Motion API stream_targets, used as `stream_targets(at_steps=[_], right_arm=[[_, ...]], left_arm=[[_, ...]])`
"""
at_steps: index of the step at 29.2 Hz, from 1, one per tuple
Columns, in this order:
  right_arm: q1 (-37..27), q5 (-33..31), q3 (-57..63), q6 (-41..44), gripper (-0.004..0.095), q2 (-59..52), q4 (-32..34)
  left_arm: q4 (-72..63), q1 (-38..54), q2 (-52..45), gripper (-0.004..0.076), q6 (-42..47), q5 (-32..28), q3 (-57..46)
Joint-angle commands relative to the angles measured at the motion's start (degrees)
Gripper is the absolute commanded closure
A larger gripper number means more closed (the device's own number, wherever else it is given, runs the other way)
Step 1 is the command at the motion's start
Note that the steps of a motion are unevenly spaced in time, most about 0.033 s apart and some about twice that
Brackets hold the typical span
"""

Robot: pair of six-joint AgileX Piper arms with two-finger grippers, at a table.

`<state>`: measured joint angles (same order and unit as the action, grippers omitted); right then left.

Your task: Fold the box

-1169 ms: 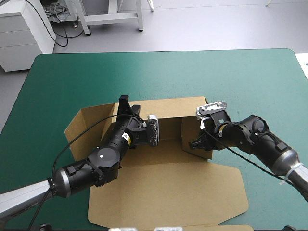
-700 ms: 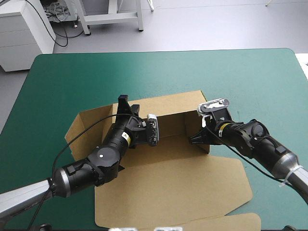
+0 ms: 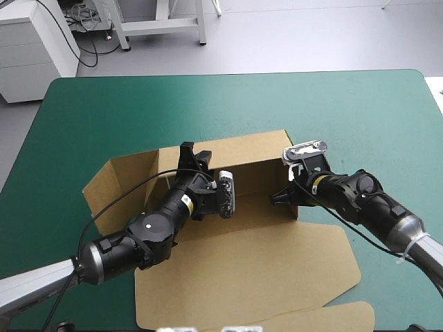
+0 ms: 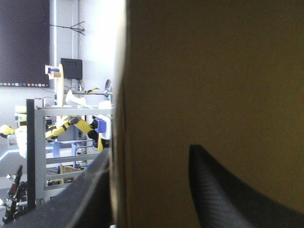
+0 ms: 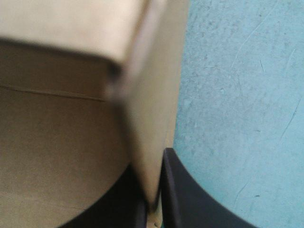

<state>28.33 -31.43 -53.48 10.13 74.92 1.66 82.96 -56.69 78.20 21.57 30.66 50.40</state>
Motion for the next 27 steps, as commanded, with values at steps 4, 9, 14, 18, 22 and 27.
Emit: stream_targets(at_steps=[4, 9, 14, 18, 22, 27], right_arm=[[0.0, 5.14, -2.59, 1.36, 0.0924, 3.44, -2.11], [0.0, 4.66, -4.74, 1.61, 0.0924, 6.59, -0.81], [0.0, 3.98, -6.29, 1.61, 0.0924, 7.69, -0.6], [-0.13, 1.53, -6.81, 1.86, 0.0924, 7.69, 0.75], [-1.27, -4.02, -8.67, 2.09, 0.0924, 7.69, 0.73], [-5.22, -13.67, -14.96, 0.83, 0.0924, 7.69, 0.73]], left_arm=[[6.01, -5.41, -1.6, 0.0345, 2.29, 8.38, 1.38], [6.77, -10.7, -1.6, 0.0345, 5.99, 15.95, 1.38], [7.06, -15.0, -2.11, 0.0345, 6.22, 22.84, 1.49], [6.82, -16.39, -3.9, 0.0346, 6.22, 23.84, 1.49], [6.37, -16.62, -6.67, 0.0346, 6.22, 23.98, 1.49], [-0.32, -16.62, -9.06, 0.0346, 4.48, 22.54, 4.41]])
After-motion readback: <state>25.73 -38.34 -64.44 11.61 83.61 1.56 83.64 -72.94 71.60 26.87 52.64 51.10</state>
